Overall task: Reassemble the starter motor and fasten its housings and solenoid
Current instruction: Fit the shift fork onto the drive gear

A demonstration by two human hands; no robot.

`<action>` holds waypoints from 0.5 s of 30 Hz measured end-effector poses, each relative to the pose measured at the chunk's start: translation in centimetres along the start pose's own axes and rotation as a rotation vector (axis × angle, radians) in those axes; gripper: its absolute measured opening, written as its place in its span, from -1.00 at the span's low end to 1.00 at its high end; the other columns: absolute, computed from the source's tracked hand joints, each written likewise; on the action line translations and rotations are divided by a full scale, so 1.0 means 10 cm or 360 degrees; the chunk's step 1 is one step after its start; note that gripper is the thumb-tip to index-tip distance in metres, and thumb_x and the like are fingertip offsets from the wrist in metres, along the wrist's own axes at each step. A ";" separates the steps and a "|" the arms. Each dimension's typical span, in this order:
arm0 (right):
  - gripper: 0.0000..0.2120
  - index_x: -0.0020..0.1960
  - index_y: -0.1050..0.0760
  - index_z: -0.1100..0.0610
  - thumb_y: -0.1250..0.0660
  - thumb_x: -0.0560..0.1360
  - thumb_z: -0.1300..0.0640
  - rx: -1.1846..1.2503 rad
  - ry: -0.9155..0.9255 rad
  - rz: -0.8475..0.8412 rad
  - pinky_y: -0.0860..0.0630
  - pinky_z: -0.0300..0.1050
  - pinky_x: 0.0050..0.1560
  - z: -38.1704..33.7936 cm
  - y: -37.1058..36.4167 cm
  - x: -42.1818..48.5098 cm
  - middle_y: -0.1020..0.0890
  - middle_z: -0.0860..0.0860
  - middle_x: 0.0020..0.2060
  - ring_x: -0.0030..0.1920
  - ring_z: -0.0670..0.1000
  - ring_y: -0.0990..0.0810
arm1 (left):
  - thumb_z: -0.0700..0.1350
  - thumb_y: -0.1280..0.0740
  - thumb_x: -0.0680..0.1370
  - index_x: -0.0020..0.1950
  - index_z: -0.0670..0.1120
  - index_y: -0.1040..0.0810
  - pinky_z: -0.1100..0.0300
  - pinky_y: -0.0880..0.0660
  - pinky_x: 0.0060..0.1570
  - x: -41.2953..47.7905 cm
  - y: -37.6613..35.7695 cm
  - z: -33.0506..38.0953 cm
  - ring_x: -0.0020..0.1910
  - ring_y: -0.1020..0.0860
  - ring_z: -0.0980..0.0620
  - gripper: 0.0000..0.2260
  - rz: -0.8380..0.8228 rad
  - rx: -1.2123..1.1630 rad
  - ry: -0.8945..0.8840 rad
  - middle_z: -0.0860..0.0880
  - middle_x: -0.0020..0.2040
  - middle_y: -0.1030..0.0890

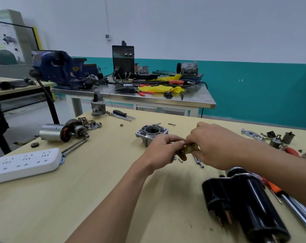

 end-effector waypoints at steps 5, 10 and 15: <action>-0.83 0.11 -0.56 -0.08 -0.23 0.59 0.00 0.0126 0.0011 -0.0032 -0.47 0.02 0.06 -0.03 -0.05 -0.11 -0.60 -0.10 -0.09 0.05 0.00 -0.41 | -0.03 -0.19 0.62 -0.17 0.00 -0.69 0.30 -0.21 -0.54 -0.02 -0.07 -0.03 -0.49 -0.27 0.05 -0.69 -0.0160 0.0013 0.0119 -0.17 -0.30 -0.69; -0.86 0.00 -0.57 -0.03 -0.25 0.57 0.00 0.0248 -0.0104 -0.0110 -0.58 0.05 -0.04 -0.04 -0.10 -0.14 -0.60 -0.02 -0.16 -0.06 0.06 -0.57 | -0.10 -0.19 0.62 -0.23 -0.03 -0.65 0.30 -0.38 -0.39 -0.03 -0.13 0.01 -0.43 -0.47 0.13 -0.70 -0.0155 0.0316 -0.0040 -0.04 -0.34 -0.68; -0.72 -0.31 -0.48 -0.09 -0.28 0.58 0.00 0.0512 -0.0095 -0.0072 -0.56 0.00 -0.19 -0.02 -0.05 -0.10 -0.62 -0.03 -0.32 -0.26 0.02 -0.59 | -0.18 -0.18 0.61 -0.20 -0.03 -0.62 0.27 -0.43 -0.25 -0.05 -0.15 0.05 -0.34 -0.54 0.16 -0.72 -0.0094 0.0377 -0.0150 0.02 -0.36 -0.66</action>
Point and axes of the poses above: each hand's wrist, its own x-axis towards the middle knuckle, its own y-axis out of the back of the hand, z = x × y, the point moved 6 cm from there along x, towards the middle knuckle
